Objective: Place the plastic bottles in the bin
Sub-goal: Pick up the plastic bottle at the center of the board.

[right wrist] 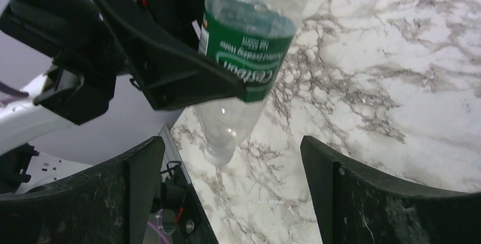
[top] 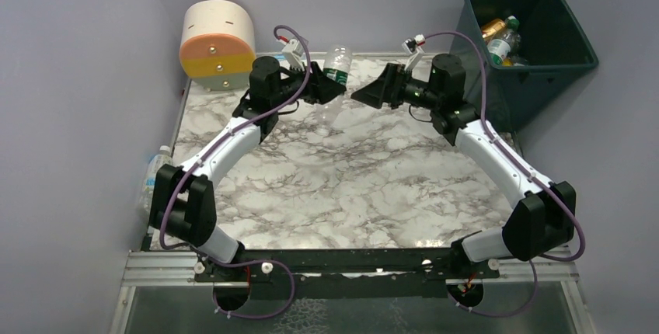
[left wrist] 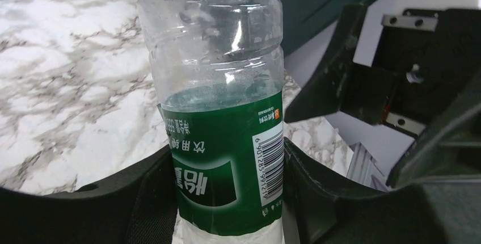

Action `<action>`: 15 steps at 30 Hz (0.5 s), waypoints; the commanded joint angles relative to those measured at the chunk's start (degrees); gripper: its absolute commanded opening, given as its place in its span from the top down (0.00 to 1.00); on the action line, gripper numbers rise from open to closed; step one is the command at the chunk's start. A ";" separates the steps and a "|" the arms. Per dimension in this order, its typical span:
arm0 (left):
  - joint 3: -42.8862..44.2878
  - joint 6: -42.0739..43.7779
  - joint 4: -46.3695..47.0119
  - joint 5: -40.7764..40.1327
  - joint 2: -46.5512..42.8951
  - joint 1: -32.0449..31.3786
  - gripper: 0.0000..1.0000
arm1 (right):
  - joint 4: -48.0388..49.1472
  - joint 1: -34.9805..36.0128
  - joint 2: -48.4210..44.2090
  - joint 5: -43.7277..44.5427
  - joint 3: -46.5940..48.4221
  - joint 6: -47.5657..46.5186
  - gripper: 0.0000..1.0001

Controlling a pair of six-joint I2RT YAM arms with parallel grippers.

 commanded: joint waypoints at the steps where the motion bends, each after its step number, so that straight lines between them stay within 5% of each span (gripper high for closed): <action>1: -1.37 5.39 3.56 2.04 -3.74 -2.10 0.42 | 0.47 0.35 -1.58 2.97 5.08 1.29 0.06; 15: 0.21 14.81 -4.44 -6.67 -6.41 -10.23 0.42 | -2.06 0.38 -0.50 4.93 10.87 1.56 0.01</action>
